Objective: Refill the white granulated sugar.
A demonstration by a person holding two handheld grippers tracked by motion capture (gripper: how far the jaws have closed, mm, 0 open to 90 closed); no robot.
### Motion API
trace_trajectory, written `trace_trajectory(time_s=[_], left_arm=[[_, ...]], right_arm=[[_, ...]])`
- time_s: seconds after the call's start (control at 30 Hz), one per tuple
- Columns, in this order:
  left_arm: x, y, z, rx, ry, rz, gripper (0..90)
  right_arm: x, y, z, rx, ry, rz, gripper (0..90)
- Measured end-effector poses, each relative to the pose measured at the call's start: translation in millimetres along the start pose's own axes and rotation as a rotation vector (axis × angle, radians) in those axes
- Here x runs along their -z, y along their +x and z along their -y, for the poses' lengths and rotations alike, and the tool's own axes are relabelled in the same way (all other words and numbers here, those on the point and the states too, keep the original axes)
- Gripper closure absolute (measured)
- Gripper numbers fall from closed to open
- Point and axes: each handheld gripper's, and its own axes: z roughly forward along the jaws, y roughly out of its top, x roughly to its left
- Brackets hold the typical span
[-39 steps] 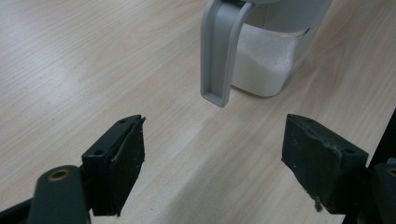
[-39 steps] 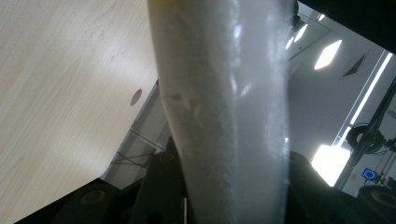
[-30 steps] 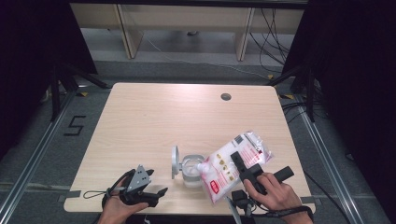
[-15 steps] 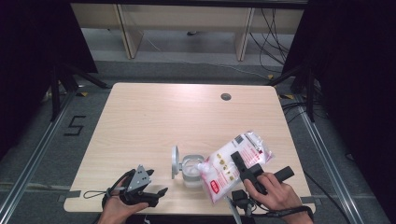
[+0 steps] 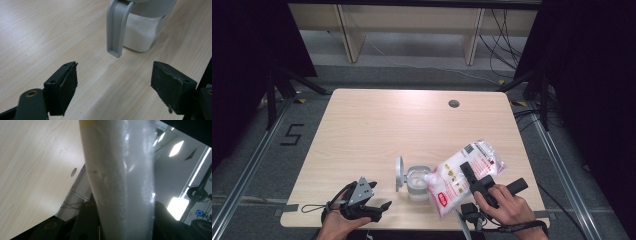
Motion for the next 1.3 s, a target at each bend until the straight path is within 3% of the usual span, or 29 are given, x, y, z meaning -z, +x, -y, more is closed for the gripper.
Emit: trace_trajectory(time_s=[0.13,0.2,0.23,0.3,0.53,0.7,0.73,0.8,0.87,0.93,0.97,1.03,1.17,1.3], left_arm=[[0.4,-0.6,-0.1,0.002,-0.001,-0.002,20.9],[0.1,-0.8,0.0,0.003,0.000,-0.002,20.9],[-0.5,-1.8,0.1,0.013,-0.009,-0.004,20.9],[-0.4,-1.6,0.0,0.012,-0.009,-0.004,20.9],[-0.4,-1.7,0.0,0.011,-0.008,-0.003,21.0],[-0.5,-1.7,-0.1,0.012,-0.009,-0.004,21.0],[-0.6,-1.8,0.0,0.012,-0.009,-0.004,20.9],[-0.7,-1.7,0.1,0.013,-0.009,-0.005,21.0],[-0.6,-1.8,0.0,0.013,-0.010,-0.004,20.9],[-0.6,-1.4,-0.1,0.012,-0.011,0.000,21.0],[-0.5,-1.5,-0.1,0.012,-0.011,0.000,21.0],[0.6,-0.5,-0.4,-0.010,0.000,-0.006,21.0],[-0.8,-1.7,-0.1,0.015,-0.010,-0.004,21.0],[-0.2,-1.5,-0.3,0.005,-0.006,-0.008,20.9]], right_arm=[[0.4,-0.5,-0.6,0.005,-0.001,0.004,74.4],[-0.3,-3.3,-0.2,0.041,-0.013,0.008,74.4],[-0.1,-3.6,-0.2,0.042,-0.012,0.010,74.4],[1.7,-1.4,-0.6,-0.001,0.004,0.009,74.5],[0.0,-3.9,-0.3,0.049,-0.012,0.010,74.5],[0.4,-4.7,-0.3,0.056,-0.010,0.014,74.5],[1.9,-2.2,-0.7,0.010,0.006,0.010,74.5],[1.0,-4.9,0.5,0.052,-0.005,0.015,74.5],[1.1,-3.6,1.0,0.034,-0.002,0.014,74.5],[1.3,-5.6,0.4,0.055,-0.002,0.015,74.5],[2.1,-3.9,-0.6,0.023,0.007,0.012,74.5],[2.1,-4.0,-1.3,0.021,0.007,0.011,74.6],[0.9,-4.6,-2.1,0.039,-0.008,0.011,74.6],[0.2,-4.7,-0.5,0.055,-0.010,0.010,74.6]])
